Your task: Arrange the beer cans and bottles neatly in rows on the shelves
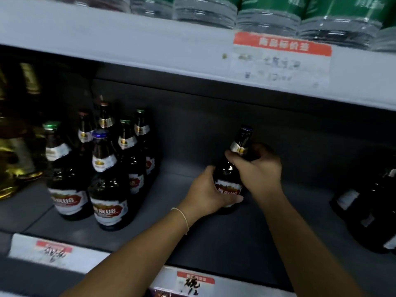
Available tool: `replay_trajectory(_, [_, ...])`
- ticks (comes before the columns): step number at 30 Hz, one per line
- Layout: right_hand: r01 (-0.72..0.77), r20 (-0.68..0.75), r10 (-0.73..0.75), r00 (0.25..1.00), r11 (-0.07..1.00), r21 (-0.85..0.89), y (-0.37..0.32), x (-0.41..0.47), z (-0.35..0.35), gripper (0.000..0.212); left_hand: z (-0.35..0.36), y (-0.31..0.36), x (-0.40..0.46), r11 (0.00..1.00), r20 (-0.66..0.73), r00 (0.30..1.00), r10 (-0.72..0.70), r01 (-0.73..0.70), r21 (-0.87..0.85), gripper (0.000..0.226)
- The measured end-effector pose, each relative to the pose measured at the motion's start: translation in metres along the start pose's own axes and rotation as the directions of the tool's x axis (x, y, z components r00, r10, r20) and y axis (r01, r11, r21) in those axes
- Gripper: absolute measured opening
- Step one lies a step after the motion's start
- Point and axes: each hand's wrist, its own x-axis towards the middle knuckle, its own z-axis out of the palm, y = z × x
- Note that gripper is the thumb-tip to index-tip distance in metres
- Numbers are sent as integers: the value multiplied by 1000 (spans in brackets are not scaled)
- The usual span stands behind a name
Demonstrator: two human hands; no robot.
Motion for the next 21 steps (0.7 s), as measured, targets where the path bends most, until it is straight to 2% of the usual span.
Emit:
replay_trajectory(10, [-5, 83, 1, 997, 999, 45, -19, -16, 79, 21, -47, -41, -5, 995, -238, 969, -66, 82, 59, 72])
replay_trajectory(13, [6, 106, -11, 994, 998, 55, -21, -15, 95, 17, -53, -49, -6, 988, -313, 949, -40, 84, 129, 69])
replay_trajectory(21, [66, 124, -60, 990, 997, -40, -27, -5, 130, 21, -63, -52, -10, 977, -366, 930, -43, 116, 179, 77])
